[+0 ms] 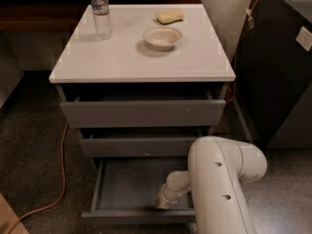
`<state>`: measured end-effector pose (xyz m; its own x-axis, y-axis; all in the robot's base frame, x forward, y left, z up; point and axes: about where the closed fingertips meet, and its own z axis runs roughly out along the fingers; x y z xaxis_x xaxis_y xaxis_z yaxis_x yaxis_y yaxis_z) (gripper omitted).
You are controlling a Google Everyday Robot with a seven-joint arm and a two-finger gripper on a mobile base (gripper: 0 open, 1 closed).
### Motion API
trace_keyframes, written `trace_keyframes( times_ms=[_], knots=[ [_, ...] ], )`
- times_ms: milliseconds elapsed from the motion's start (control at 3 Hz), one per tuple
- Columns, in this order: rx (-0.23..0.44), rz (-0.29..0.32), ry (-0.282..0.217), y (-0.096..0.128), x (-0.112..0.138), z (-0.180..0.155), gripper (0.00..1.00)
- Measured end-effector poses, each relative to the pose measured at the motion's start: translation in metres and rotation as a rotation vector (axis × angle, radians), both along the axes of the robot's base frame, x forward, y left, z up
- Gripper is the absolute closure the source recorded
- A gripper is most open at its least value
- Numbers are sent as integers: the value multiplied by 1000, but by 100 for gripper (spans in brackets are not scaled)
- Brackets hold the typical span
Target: Open bottom drawer
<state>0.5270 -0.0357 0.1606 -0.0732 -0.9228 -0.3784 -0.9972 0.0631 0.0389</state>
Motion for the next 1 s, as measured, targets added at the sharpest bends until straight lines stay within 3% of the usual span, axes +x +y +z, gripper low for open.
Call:
trace_keyframes(
  times_ms=[1000],
  knots=[
    [22,-81,90,-11,-45,5,100]
  ],
)
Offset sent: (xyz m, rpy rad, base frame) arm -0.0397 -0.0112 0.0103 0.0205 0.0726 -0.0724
